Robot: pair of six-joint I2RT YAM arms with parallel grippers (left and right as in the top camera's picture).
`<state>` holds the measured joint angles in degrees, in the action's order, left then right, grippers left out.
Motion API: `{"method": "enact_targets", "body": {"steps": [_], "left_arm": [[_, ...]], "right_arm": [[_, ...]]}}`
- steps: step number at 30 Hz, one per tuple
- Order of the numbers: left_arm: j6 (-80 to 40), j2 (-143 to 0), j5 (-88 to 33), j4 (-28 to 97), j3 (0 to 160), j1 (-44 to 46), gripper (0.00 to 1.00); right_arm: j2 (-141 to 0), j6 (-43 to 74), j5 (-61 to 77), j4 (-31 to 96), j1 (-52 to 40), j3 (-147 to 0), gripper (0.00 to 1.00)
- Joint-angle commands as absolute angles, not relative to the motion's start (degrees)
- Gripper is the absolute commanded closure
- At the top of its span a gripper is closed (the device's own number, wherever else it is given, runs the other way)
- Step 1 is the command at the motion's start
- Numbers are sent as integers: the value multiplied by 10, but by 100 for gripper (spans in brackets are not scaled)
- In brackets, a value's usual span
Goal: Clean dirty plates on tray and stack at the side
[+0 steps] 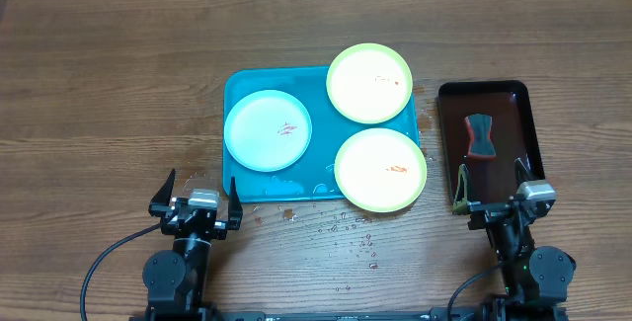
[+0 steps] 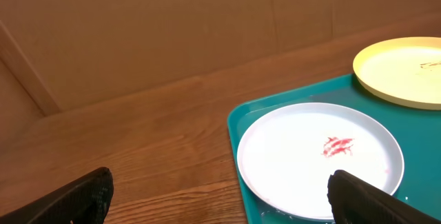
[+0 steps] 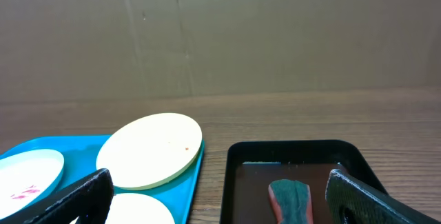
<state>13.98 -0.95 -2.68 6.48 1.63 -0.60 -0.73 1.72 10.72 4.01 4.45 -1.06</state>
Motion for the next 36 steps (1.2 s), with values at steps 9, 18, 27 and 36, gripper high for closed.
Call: {"method": "enact_targets", "body": {"steps": [9, 18, 27, 36], "left_arm": [[150, -3, -19, 64, 12, -4, 0], [150, -3, -19, 64, 12, -4, 0], [150, -3, -19, 64, 12, -4, 0], [150, -3, -26, 63, 12, -4, 0]], "right_arm": [[-2, 21, 112, 37, 41, -4, 0], [-2, 21, 112, 37, 41, -4, 1], [-2, 19, 110, 36, 41, -4, 0], [-2, 19, 110, 36, 41, -4, 0]]}}
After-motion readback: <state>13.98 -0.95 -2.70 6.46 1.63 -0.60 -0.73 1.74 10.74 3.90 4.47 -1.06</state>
